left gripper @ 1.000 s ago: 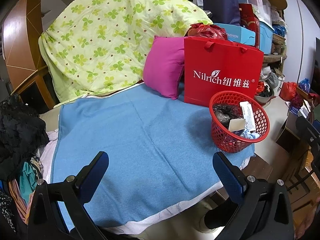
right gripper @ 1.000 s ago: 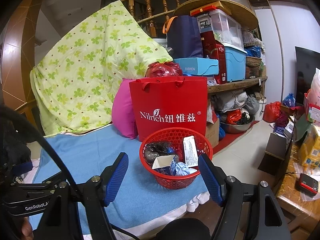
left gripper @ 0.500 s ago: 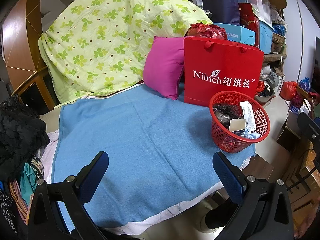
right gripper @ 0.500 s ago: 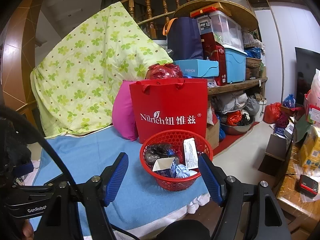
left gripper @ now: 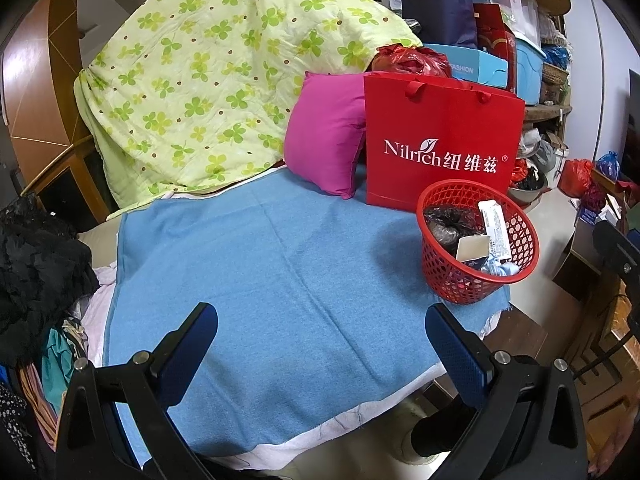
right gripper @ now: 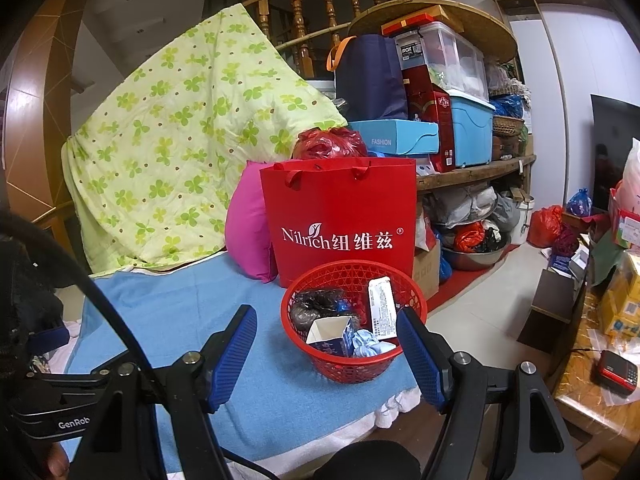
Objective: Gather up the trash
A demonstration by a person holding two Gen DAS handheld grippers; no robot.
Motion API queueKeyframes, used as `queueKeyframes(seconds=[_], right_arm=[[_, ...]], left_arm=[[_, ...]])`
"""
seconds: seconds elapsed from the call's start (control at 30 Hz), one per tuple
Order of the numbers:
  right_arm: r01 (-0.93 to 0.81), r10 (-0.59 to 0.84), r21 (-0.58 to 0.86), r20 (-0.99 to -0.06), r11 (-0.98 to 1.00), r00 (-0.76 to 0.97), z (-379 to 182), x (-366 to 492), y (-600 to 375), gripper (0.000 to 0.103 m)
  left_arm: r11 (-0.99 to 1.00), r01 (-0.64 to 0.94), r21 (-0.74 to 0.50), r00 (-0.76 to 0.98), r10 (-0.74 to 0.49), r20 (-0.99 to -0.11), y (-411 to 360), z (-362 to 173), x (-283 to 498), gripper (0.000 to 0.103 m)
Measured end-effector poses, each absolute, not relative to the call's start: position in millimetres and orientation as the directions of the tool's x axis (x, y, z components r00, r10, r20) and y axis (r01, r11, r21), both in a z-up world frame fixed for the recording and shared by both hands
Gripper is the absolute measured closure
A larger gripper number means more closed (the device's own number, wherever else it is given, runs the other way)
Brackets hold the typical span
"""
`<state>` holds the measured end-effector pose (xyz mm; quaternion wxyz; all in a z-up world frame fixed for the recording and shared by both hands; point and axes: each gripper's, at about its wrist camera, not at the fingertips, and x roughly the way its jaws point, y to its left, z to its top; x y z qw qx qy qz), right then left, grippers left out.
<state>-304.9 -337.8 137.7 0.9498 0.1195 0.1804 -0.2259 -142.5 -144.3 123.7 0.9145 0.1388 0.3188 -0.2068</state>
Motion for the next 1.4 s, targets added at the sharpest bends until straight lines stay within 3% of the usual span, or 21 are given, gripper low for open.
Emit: queueKeyframes(seconds=[1.4], right_arm=[[0.483,-0.393,0.153,-0.399,0.862,0.828,135,-304,-347,0.027]], left_arm=[[0.861,0.49,0.138,0.698,-0.292,-0.654,-159,116,-141,0.0]])
